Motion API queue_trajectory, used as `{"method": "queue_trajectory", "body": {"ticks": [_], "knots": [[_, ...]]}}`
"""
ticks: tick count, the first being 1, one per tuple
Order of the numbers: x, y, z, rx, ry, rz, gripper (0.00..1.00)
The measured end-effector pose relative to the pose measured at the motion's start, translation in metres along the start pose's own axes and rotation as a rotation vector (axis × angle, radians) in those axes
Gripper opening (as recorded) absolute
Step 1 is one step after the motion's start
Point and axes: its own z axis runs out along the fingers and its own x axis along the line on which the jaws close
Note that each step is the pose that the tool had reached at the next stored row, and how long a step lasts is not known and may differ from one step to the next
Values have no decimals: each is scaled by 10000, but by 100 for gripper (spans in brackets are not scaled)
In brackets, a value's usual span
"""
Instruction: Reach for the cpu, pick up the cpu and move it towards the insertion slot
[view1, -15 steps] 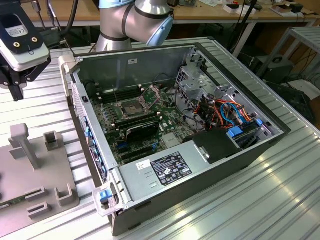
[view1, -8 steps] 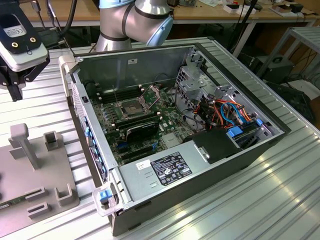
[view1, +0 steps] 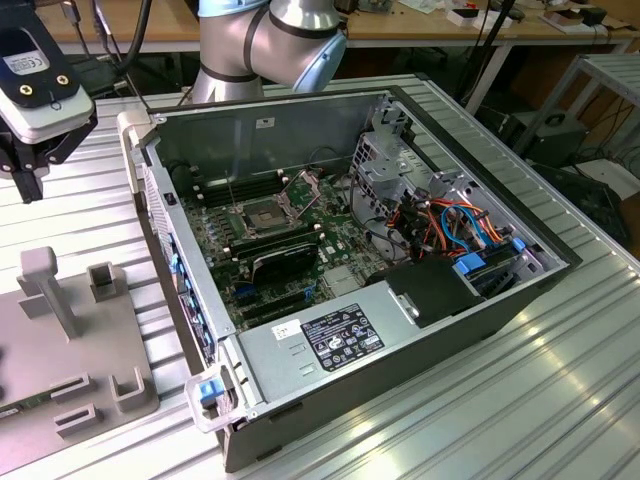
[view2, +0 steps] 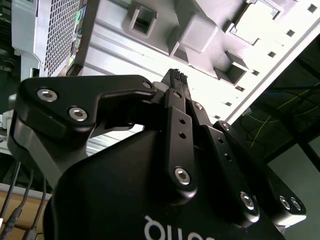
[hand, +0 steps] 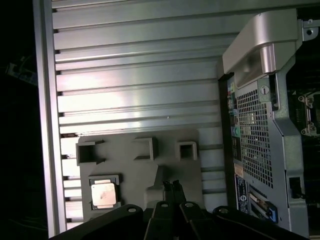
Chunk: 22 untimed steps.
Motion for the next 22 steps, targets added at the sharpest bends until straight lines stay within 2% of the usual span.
{"method": "queue_trajectory", "body": {"ticks": [22], "knots": [[55,-4,2,0,0,-1,11]]}}
